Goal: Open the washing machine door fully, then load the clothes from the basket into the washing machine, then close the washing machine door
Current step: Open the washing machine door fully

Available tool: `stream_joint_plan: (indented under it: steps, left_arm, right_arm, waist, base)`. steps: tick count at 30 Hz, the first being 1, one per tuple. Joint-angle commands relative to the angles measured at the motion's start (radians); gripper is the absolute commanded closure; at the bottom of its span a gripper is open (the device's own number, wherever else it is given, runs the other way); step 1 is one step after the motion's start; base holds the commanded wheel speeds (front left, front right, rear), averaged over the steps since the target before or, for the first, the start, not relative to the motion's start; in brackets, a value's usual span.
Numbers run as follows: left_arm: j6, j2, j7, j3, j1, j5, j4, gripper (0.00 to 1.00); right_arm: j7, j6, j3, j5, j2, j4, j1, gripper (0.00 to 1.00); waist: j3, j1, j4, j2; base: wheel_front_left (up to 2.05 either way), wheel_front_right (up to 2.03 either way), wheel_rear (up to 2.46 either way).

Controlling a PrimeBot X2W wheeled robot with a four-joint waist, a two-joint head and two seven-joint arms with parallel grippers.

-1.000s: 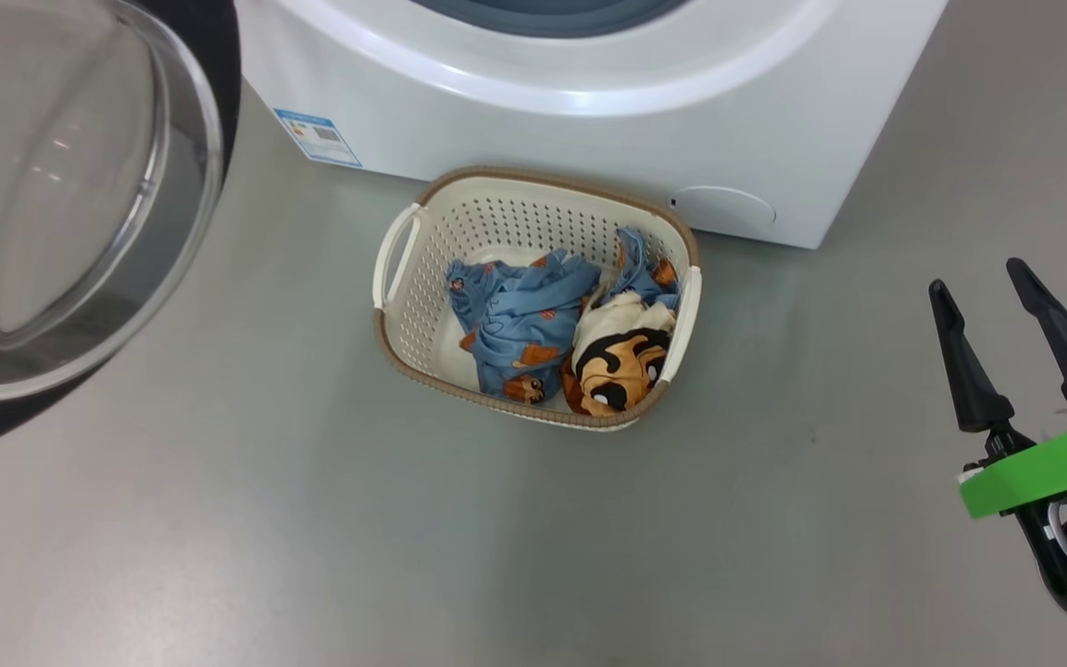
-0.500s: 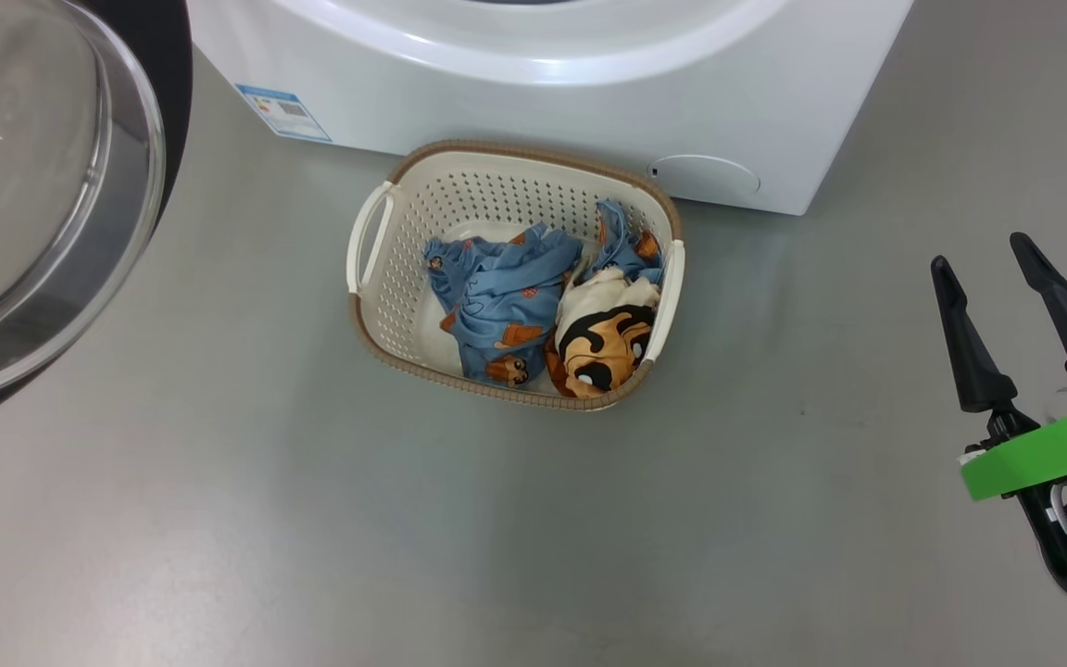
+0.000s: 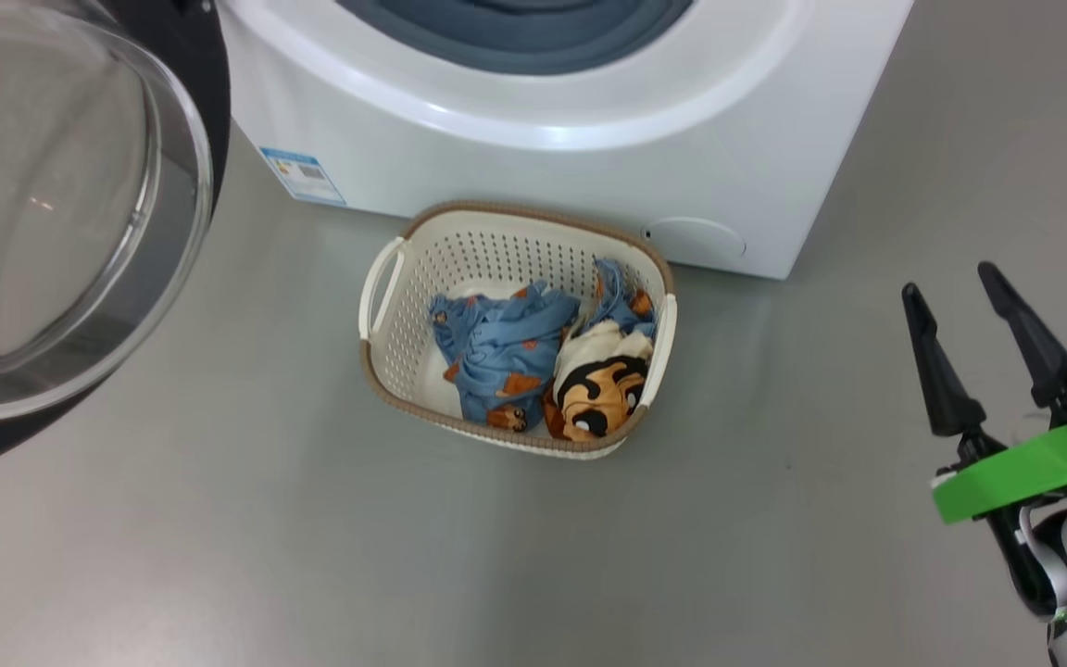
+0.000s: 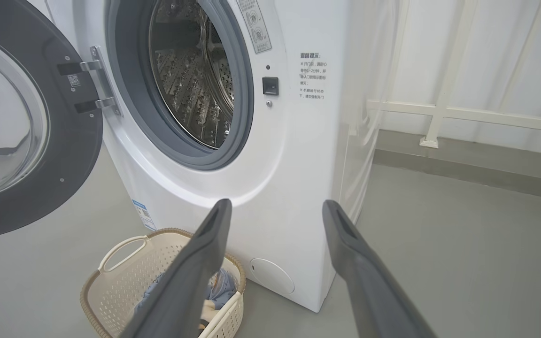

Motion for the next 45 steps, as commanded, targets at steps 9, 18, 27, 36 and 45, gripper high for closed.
stream_joint_plan:
  steps: [9, 18, 27, 36, 45]
  left_arm:
    - [-0.014, 0.007, -0.006, -0.098, 0.166, -0.023, -0.195, 0.99]
    - [-0.014, -0.008, -0.006, -0.265, 0.276, -0.091, -0.338, 0.0]
    - [-0.014, -0.059, -0.006, -0.405, 0.346, -0.082, -0.466, 0.0]
    - [-0.014, -0.095, -0.006, -0.516, 0.385, -0.095, -0.553, 0.0]
    - [-0.014, -0.092, -0.006, -0.566, 0.428, -0.124, -0.589, 0.0]
  right_arm:
    - [-0.009, 0.005, 0.012, 0.002, 0.022, -0.013, 0.092, 0.0]
    - [-0.009, 0.005, -0.002, 0.004, 0.042, -0.02, 0.129, 0.0]
    - [-0.009, 0.005, -0.022, 0.002, 0.059, -0.025, 0.148, 0.0]
    - [-0.009, 0.005, -0.046, 0.001, 0.066, -0.03, 0.169, 0.0]
    - [-0.009, 0.005, -0.066, 0.0, 0.072, -0.034, 0.188, 0.0]
  waist:
    - [-0.141, 0.0001, -0.012, -0.0001]
    - [-0.178, 0.0001, -0.043, -0.0001]
    - [-0.187, 0.0001, -0.112, -0.0001]
    - [-0.189, 0.0001, -0.181, -0.0001]
    - [-0.2, 0.0001, -0.238, -0.0001]
  base:
    - [0.0, 0.0, 0.0]
    - [0.0, 0.0, 0.0]
    - [0.0, 0.0, 0.0]
    - [0.0, 0.0, 0.0]
    - [0.0, 0.0, 0.0]
